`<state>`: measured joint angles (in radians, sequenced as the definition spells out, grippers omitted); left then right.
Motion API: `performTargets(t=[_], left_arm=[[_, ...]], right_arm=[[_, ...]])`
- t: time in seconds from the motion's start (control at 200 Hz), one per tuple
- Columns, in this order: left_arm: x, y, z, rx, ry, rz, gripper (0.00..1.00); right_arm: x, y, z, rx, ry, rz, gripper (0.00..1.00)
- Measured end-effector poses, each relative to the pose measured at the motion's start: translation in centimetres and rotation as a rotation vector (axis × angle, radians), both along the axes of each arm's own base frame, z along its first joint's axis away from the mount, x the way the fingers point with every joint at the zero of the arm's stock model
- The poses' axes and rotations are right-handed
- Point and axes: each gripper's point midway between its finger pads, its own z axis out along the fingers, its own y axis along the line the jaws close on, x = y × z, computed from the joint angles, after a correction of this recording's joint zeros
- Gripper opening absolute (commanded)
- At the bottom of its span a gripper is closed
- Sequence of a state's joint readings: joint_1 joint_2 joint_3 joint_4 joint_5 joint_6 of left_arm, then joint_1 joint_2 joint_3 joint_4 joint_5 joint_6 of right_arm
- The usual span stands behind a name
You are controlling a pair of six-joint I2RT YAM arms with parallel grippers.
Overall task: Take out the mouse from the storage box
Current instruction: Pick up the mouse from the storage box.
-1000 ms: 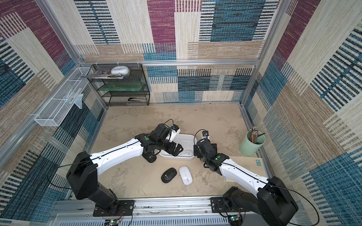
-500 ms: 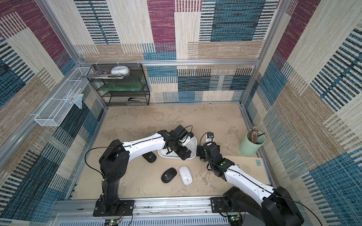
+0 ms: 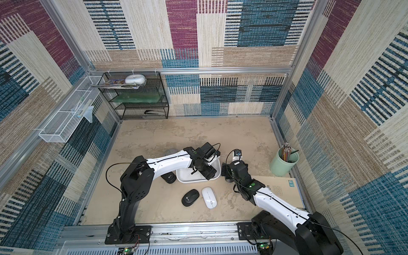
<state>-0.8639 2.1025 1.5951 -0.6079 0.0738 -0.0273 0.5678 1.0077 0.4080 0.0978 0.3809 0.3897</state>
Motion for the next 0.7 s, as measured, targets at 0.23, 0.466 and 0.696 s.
performTargets(t=[0.23, 0.466, 0.696], left_arm=[[1.7, 0.2, -0.2, -0.022, -0.013, 0.061, 0.82], [2.3, 1.9, 0.3, -0.009, -0.048, 0.108, 0.84], [1.0, 3.0, -0.3, 0.026, -0.045, 0.106, 0.93]], right_arm=[[0.0, 0.0, 0.0, 0.001, -0.001, 0.0, 0.91], [-0.1, 0.0, 0.0, 0.002, -0.002, 0.001, 0.91], [-0.1, 0.1, 0.0, 0.006, -0.001, 0.008, 0.91]])
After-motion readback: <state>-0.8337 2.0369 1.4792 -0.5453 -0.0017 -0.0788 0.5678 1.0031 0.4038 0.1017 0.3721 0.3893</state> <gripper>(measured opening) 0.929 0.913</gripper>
